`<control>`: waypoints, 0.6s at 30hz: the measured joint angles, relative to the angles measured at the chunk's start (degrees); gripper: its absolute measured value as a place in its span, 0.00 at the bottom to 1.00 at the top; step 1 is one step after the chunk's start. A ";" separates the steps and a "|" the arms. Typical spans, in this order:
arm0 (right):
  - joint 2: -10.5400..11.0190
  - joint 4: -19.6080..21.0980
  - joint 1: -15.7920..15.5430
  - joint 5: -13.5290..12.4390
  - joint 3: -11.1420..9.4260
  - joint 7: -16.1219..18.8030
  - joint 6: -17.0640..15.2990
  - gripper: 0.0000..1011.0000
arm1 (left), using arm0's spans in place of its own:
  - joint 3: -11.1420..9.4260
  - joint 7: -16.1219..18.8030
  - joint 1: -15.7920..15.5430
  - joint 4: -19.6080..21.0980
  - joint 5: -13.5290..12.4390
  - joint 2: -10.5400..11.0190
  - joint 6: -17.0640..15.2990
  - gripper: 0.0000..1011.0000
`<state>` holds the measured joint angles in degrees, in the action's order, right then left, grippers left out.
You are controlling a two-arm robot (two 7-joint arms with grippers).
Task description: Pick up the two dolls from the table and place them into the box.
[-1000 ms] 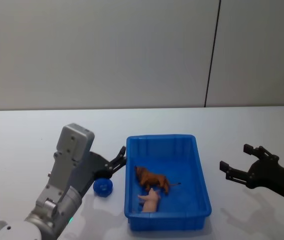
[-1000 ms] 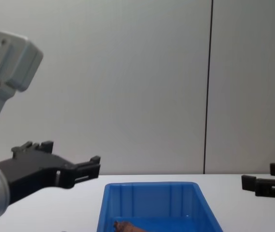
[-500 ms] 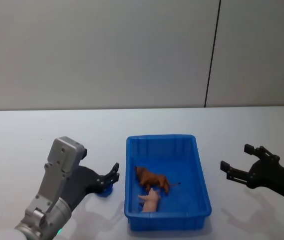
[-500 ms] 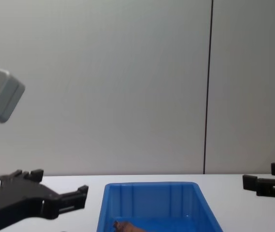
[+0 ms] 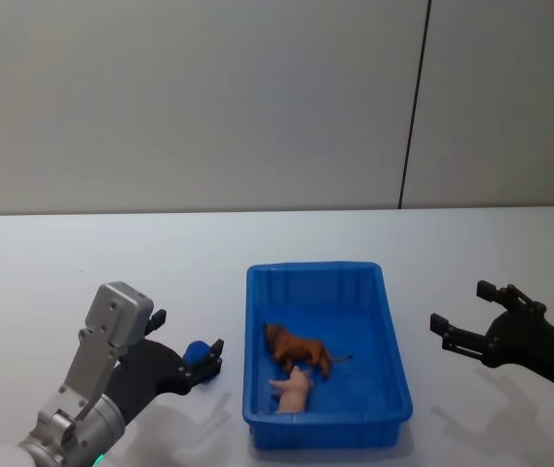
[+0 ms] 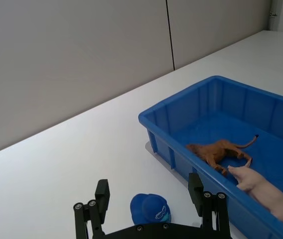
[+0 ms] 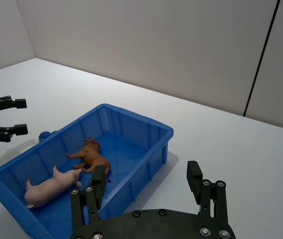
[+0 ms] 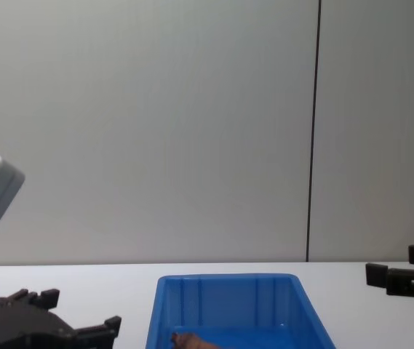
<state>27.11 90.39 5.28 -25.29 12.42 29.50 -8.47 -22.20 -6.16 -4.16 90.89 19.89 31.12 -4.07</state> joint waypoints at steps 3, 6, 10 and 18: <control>0.00 0.00 0.00 0.00 0.00 0.00 0.00 0.99 | 0.10 -1.54 -0.57 -1.62 -0.31 -0.27 0.38 0.99; 0.00 0.00 0.00 0.00 0.00 0.00 0.00 0.99 | 0.16 -2.87 -1.21 -3.11 -0.70 -0.58 0.70 0.99; 0.00 0.00 0.00 0.00 0.00 0.00 0.00 0.99 | 0.18 -4.62 -2.13 -5.26 -1.27 -1.13 1.08 0.99; 0.00 0.00 0.00 0.00 0.00 0.01 0.00 0.99 | 0.10 -7.82 -3.96 -9.20 -2.54 -2.32 1.68 0.99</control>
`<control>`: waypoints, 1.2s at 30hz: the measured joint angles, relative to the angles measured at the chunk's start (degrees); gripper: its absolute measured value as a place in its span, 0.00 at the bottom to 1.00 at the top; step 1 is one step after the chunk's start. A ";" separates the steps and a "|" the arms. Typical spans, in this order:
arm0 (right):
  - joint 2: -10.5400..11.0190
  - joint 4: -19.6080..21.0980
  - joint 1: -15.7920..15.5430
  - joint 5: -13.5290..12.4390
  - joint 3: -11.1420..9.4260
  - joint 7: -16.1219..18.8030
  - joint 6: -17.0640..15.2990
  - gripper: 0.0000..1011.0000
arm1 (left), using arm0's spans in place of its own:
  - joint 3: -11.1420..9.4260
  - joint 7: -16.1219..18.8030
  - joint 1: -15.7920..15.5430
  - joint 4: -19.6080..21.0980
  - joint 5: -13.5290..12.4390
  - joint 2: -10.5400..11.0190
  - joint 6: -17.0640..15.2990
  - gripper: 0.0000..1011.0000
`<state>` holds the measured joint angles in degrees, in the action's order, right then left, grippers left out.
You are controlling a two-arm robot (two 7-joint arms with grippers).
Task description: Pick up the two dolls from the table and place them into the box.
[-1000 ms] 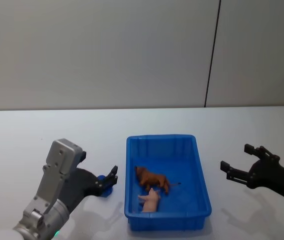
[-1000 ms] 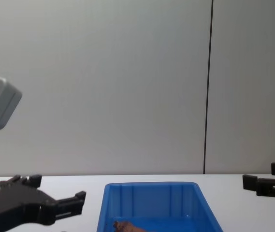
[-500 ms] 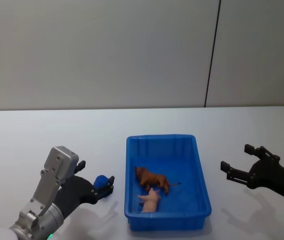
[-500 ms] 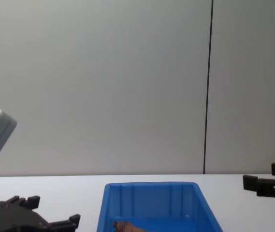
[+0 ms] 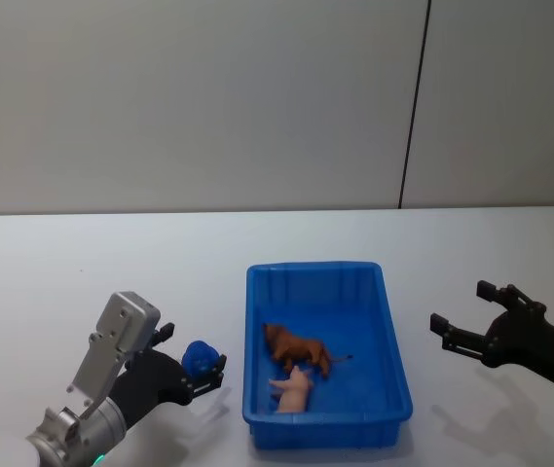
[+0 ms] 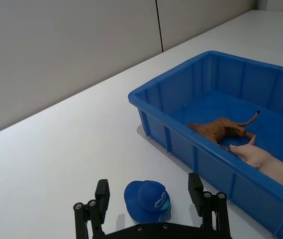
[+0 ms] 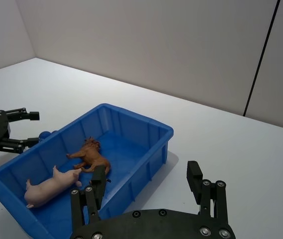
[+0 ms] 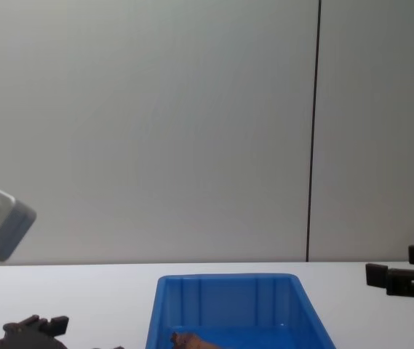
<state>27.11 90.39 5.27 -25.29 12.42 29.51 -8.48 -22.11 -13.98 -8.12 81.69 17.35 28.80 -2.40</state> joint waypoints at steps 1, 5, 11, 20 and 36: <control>0.00 0.00 0.00 0.00 0.00 0.00 0.00 0.99 | -0.02 -0.24 -0.20 -0.45 -0.12 -0.14 0.04 0.99; 0.00 0.00 0.00 0.00 0.00 0.00 0.00 0.99 | -0.13 -1.39 -1.00 -2.08 -0.70 -0.70 0.20 0.99; 0.00 0.00 0.00 0.00 0.00 0.00 -0.01 0.99 | -0.30 -2.92 -2.04 -4.25 -1.54 -1.47 0.36 0.94; 0.00 0.00 0.00 0.00 0.00 0.00 -0.01 0.99 | -0.49 -4.19 -3.23 -6.71 -2.52 -2.33 0.22 0.70; 0.00 0.00 0.00 0.00 0.00 0.00 -0.01 0.99 | -0.40 -4.95 -3.93 -8.25 -3.65 -2.74 0.36 0.38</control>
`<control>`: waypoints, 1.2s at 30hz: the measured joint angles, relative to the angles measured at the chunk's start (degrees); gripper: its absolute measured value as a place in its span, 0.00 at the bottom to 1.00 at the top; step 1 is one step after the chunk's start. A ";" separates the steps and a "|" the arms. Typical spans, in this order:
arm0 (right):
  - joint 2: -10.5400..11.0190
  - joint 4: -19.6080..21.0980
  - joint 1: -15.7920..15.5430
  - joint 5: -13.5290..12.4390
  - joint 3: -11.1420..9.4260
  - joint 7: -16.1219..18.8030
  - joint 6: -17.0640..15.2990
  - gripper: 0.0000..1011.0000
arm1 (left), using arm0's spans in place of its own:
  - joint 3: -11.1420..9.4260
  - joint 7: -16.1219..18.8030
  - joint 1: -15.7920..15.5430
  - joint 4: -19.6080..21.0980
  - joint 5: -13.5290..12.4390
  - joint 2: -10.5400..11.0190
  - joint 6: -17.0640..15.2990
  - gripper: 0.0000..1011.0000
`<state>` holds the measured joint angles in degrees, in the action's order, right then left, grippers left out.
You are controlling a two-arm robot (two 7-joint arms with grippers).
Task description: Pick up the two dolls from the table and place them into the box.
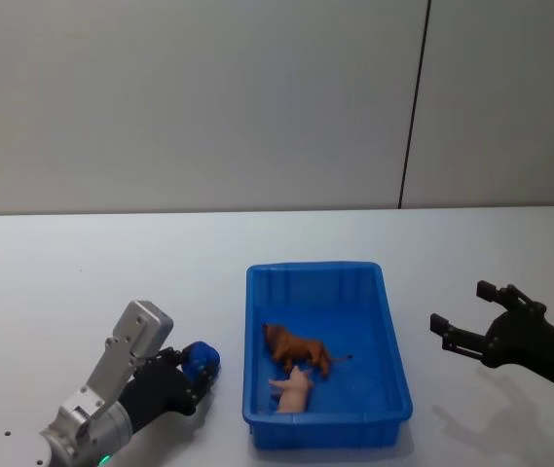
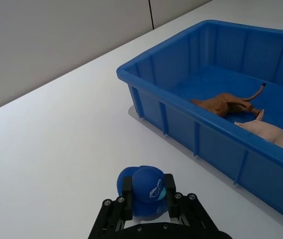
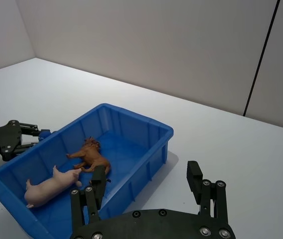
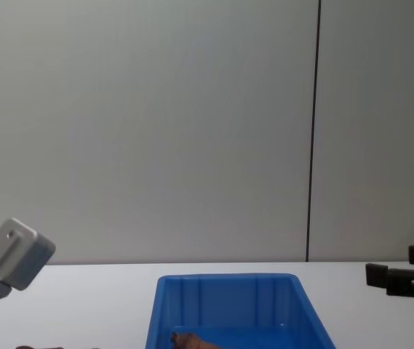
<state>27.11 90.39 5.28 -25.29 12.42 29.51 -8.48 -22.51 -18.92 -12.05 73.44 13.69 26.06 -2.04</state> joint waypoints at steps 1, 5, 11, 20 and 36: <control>0.00 0.00 0.00 0.00 0.00 0.00 0.00 0.99 | 0.04 0.00 0.01 0.07 -0.03 0.04 0.01 0.37; 0.00 0.00 0.00 0.00 0.00 0.00 0.00 0.99 | 0.31 0.23 0.16 0.80 -0.12 0.31 0.13 0.35; 0.00 0.00 0.00 0.00 0.00 0.00 0.00 0.99 | 0.98 1.41 0.39 3.10 -0.16 0.87 0.66 0.32; 0.00 0.00 0.00 0.00 0.00 0.00 0.00 0.99 | 1.85 3.03 -0.17 7.81 -0.46 1.09 1.43 0.27; 0.00 0.00 0.00 0.00 0.00 0.00 0.00 0.99 | 0.07 1.94 -2.69 11.87 -1.34 -2.84 1.55 0.18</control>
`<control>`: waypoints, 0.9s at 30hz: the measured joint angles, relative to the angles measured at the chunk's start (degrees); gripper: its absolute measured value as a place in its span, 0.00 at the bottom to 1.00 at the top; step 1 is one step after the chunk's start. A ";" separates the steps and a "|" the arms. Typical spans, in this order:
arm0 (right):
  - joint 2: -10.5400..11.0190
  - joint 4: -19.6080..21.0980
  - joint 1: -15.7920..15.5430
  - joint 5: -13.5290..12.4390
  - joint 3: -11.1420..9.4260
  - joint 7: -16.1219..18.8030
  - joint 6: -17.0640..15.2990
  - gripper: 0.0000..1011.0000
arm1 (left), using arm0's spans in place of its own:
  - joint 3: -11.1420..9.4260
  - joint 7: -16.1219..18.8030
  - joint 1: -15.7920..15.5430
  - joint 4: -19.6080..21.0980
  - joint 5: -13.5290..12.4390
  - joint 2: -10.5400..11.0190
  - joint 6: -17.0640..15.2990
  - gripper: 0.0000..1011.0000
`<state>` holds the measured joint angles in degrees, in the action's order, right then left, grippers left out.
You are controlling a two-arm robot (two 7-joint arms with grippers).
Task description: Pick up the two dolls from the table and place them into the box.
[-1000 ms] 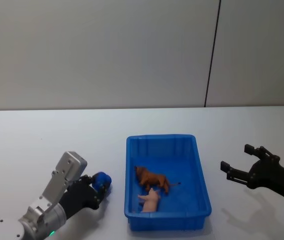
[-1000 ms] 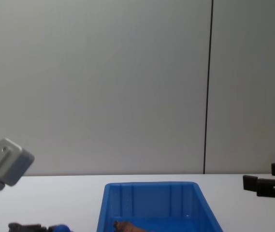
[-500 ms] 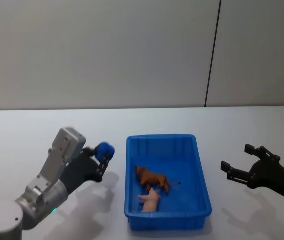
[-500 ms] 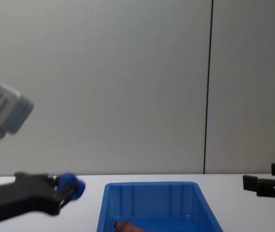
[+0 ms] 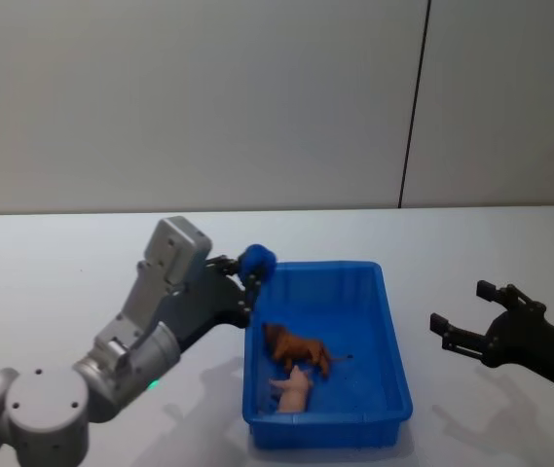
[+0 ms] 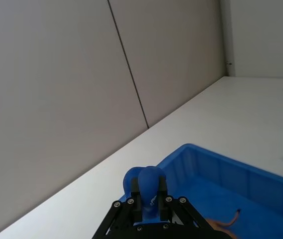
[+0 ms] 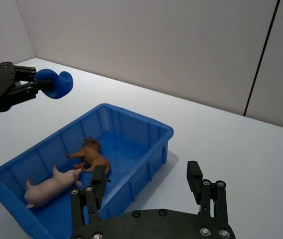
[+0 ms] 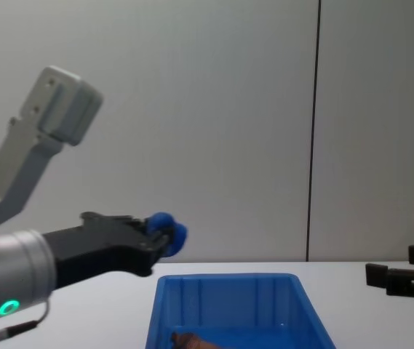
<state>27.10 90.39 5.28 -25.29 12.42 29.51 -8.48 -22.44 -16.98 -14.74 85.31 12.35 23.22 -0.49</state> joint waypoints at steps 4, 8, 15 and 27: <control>0.00 0.00 0.00 0.00 0.00 0.00 0.00 0.99 | -0.91 -0.45 -0.28 0.18 -0.14 -1.19 -0.17 0.16; 0.00 0.00 0.00 0.00 0.00 0.00 0.00 0.99 | -1.84 -0.90 -0.49 0.21 -0.28 -2.40 -0.45 0.26; 0.00 0.00 0.00 0.00 0.00 0.00 0.00 0.99 | -2.74 -1.08 -0.66 0.24 -0.41 -3.58 -0.20 0.53; 0.00 0.00 0.00 0.00 0.00 0.00 0.00 0.99 | -2.67 1.13 -0.71 1.17 -0.68 -4.06 3.81 0.88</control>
<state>27.10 90.39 5.28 -25.29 12.43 29.51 -8.48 -25.11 -15.85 -15.45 86.48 11.68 19.16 3.32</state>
